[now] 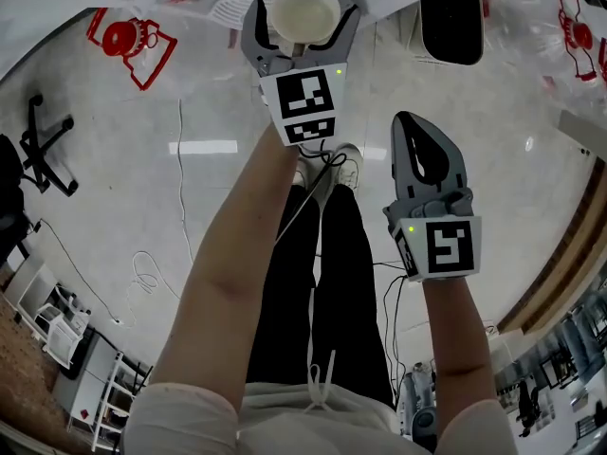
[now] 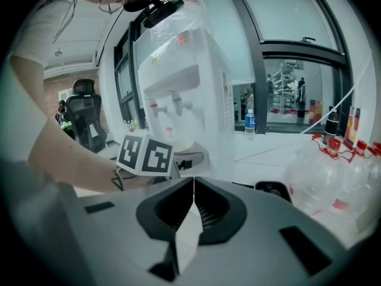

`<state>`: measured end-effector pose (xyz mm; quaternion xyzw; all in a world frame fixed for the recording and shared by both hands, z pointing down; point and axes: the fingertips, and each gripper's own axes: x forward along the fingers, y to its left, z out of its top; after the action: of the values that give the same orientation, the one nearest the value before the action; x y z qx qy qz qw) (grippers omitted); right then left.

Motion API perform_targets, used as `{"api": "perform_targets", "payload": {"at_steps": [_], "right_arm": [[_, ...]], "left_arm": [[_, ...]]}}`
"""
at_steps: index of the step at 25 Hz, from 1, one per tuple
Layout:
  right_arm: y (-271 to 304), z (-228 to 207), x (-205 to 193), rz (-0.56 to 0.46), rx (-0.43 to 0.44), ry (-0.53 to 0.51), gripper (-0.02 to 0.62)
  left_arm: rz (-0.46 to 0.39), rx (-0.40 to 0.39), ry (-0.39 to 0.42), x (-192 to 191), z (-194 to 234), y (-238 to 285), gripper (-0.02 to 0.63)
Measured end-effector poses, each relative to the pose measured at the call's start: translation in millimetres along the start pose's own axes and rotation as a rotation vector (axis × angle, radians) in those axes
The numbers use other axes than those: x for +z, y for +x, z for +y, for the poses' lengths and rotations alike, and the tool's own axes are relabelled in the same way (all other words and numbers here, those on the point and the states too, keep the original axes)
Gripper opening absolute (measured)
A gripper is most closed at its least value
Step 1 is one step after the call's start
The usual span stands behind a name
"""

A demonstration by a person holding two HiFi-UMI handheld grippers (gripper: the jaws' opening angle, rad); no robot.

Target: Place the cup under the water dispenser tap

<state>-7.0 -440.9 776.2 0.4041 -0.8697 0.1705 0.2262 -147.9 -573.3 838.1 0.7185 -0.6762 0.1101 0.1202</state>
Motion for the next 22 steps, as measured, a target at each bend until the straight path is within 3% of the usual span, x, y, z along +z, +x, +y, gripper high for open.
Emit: {"api": "perform_targets", "payload": {"at_steps": [6, 11, 18, 20, 21, 22], "right_arm": [[0, 4, 3, -0.003, -0.022, 0.022, 0.029], [2, 15, 10, -0.016, -0.008, 0.024, 0.029], [5, 41, 5, 0.005, 0.009, 0.047, 0.029], [3, 53, 4, 0.011, 0.016, 0.052, 0.029], [1, 59, 3, 0.013, 0.022, 0.057, 0.029], [-1, 64, 2, 0.017, 0.027, 0.065, 0.028]], "left_arm": [[-0.015, -0.028, -0.012, 13, 0, -26, 0.500], [0.029, -0.058, -0.036, 14, 2, -50, 0.500], [0.138, -0.073, 0.008, -1, 18, -109, 0.494], [0.169, -0.076, 0.042, -7, 22, -125, 0.467], [0.176, -0.071, 0.066, -8, 22, -134, 0.429], [0.177, -0.062, 0.086, -9, 22, -143, 0.350]]}}
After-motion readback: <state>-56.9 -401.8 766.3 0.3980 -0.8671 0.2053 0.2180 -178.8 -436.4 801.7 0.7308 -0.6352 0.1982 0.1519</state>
